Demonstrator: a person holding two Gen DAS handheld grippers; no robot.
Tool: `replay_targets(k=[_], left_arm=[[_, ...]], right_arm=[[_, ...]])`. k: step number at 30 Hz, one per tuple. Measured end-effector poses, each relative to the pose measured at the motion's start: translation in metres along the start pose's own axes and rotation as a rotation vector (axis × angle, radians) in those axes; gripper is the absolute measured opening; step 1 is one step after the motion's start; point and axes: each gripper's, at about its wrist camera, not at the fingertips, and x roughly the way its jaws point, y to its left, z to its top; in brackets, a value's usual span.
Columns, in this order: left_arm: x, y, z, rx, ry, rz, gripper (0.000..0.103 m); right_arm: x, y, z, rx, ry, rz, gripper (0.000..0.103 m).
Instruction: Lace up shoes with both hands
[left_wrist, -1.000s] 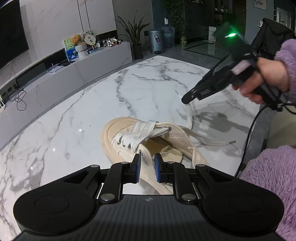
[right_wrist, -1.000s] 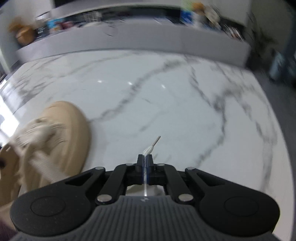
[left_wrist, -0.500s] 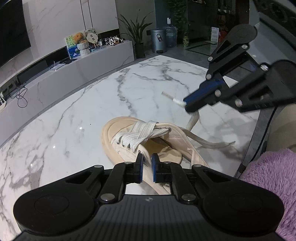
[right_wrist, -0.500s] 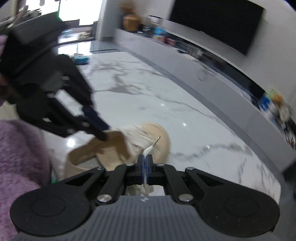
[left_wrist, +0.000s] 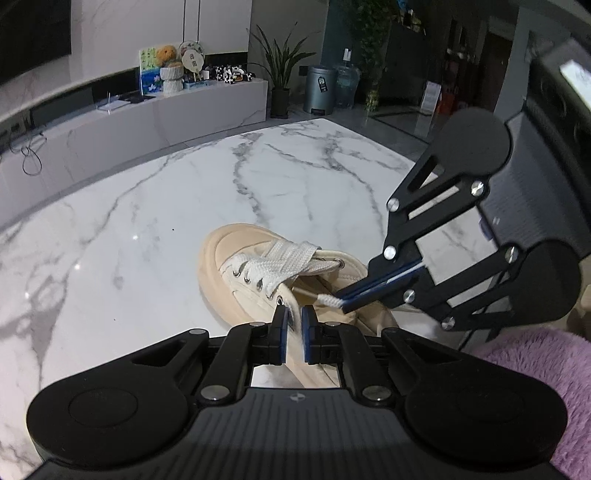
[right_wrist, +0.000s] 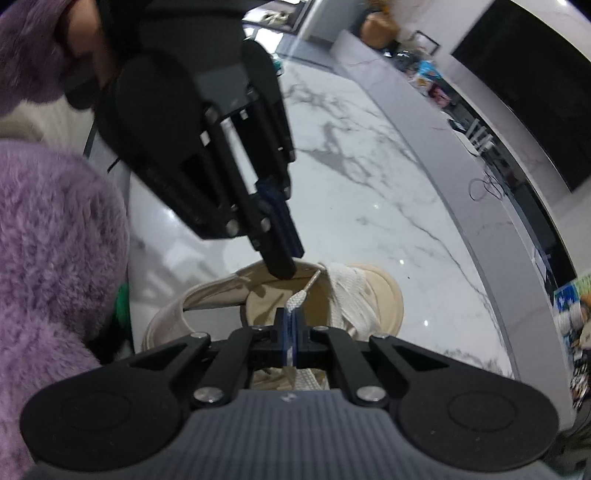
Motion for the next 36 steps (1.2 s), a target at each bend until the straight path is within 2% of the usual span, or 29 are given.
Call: replay_targets(k=[14, 26, 36], left_arm=[[-0.003, 0.005, -0.001, 0.001, 0.007, -0.019, 0.006], [-0.001, 0.004, 0.0, 0.013, 0.014, -0.016, 0.006], [-0.011, -0.005, 0.002, 0.083, 0.008, -0.023, 0.006]], right_arm=[[-0.001, 0.01, -0.002, -0.123, 0.021, 0.004, 0.002], [-0.002, 0.015, 0.0, -0.132, -0.004, 0.006, 0.002], [0.001, 0.009, 0.003, -0.087, -0.01, -0.053, 0.002]])
